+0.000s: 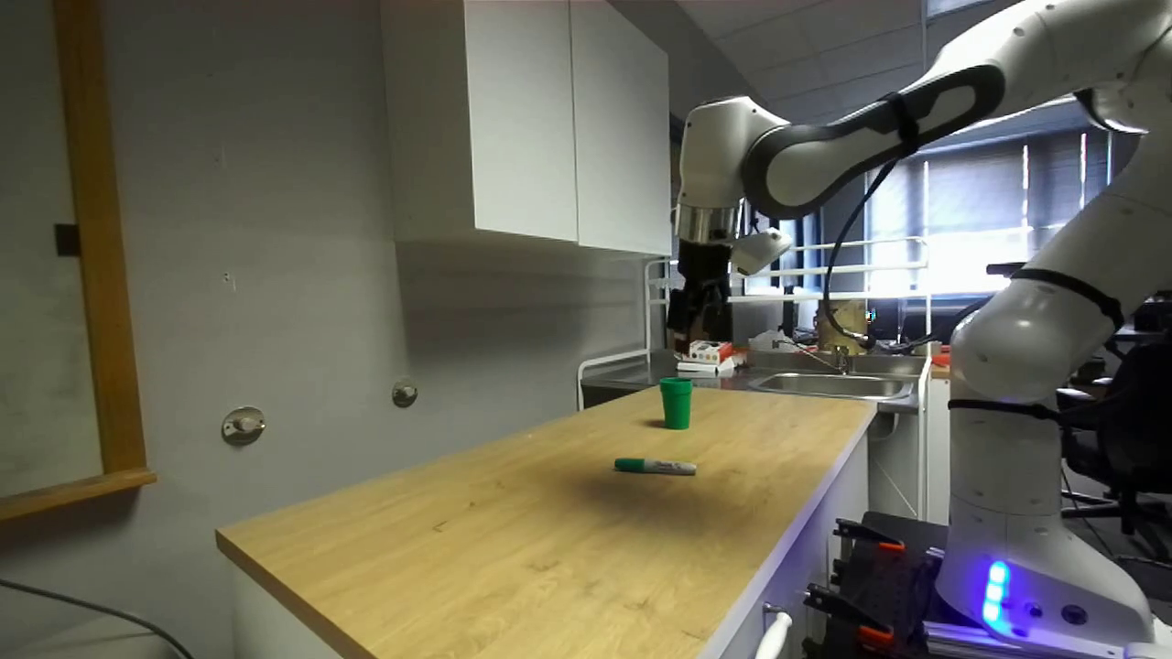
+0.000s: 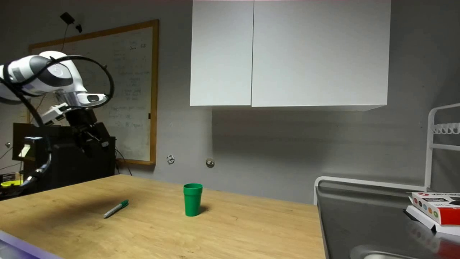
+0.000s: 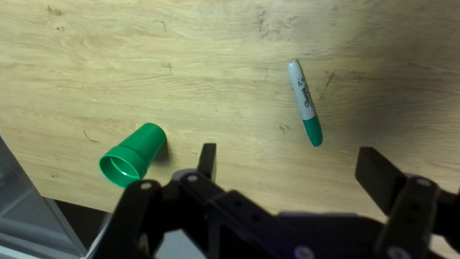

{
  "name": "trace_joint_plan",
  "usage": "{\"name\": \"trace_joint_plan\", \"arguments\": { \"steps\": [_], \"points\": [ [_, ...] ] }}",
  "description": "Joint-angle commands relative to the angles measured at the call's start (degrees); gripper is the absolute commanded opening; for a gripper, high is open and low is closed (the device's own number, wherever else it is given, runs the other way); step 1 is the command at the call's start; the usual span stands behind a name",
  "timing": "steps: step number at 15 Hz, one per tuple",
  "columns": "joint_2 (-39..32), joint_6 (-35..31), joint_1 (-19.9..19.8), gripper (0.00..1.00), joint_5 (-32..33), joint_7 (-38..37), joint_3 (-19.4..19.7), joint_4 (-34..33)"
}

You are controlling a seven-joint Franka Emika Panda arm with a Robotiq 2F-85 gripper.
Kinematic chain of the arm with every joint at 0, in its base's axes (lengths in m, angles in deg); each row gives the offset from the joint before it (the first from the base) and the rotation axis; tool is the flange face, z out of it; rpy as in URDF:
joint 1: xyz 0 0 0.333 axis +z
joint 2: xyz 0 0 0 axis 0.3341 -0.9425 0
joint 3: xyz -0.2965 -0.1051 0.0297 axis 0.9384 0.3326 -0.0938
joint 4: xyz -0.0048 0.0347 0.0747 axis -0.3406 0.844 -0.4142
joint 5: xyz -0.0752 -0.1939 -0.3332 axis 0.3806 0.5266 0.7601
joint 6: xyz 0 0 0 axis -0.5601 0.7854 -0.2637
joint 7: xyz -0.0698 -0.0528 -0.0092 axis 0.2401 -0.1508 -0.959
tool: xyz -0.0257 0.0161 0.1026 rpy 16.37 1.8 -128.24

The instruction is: Put the green marker inside the green cup

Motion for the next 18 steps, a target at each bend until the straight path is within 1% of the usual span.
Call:
{"name": "trace_joint_plan", "arguments": {
  "steps": [1,5,10,14,18],
  "points": [
    [-13.11,-5.2,-0.17,1.0,3.43,5.16,3.11,-5.5],
    [-25.94,-7.7,1.77,1.0,3.14,14.1,7.44,-11.38],
    [-37.57,-5.15,3.21,1.0,2.39,21.56,10.93,-17.81],
    [-42.58,-4.14,4.15,1.0,1.25,24.76,12.41,-20.18],
    [-43.48,-5.54,4.7,1.0,-0.29,26.49,13.08,-18.76]
  ]
}}
